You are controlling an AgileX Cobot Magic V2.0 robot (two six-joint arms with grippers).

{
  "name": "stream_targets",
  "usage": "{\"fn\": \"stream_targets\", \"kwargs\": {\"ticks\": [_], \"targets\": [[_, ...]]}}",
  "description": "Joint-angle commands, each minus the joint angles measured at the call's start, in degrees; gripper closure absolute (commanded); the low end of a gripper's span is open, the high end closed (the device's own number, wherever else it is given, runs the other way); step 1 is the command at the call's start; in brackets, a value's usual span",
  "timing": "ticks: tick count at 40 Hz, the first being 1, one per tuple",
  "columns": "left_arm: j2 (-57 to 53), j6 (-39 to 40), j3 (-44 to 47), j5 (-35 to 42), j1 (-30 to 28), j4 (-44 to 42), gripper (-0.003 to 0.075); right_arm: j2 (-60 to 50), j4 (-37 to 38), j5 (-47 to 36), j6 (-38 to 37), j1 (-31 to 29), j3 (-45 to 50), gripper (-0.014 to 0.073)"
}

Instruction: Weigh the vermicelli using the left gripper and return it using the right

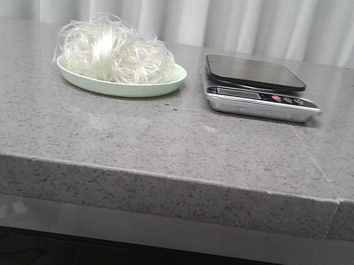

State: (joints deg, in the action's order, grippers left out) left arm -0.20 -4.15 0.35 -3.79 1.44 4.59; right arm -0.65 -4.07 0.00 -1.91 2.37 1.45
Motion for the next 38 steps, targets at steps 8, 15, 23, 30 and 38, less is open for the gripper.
{"fn": "stream_targets", "kwargs": {"ticks": [8,15,23,30,38], "targets": [[-1.4,3.5,2.1,3.8,2.8,-0.6,0.0565,-0.9,0.3,-4.8,0.6,-0.3,-0.1,0.0398],[-1.4,3.6,2.1,4.3,2.9,-1.0,0.0565,-0.9,0.3,-4.8,0.6,-0.3,-0.1,0.0398],[-1.4,3.6,2.1,4.3,2.9,-1.0,0.0565,-0.9,0.3,-4.8,0.6,-0.3,-0.1,0.0398],[-1.4,3.6,2.1,4.3,2.9,-1.0,0.0565,-0.9,0.3,-4.8,0.6,-0.3,-0.1,0.0398],[-1.4,3.6,2.1,4.3,2.9,-1.0,0.0565,-0.9,0.3,-4.8,0.6,-0.3,-0.1,0.0398]]}}
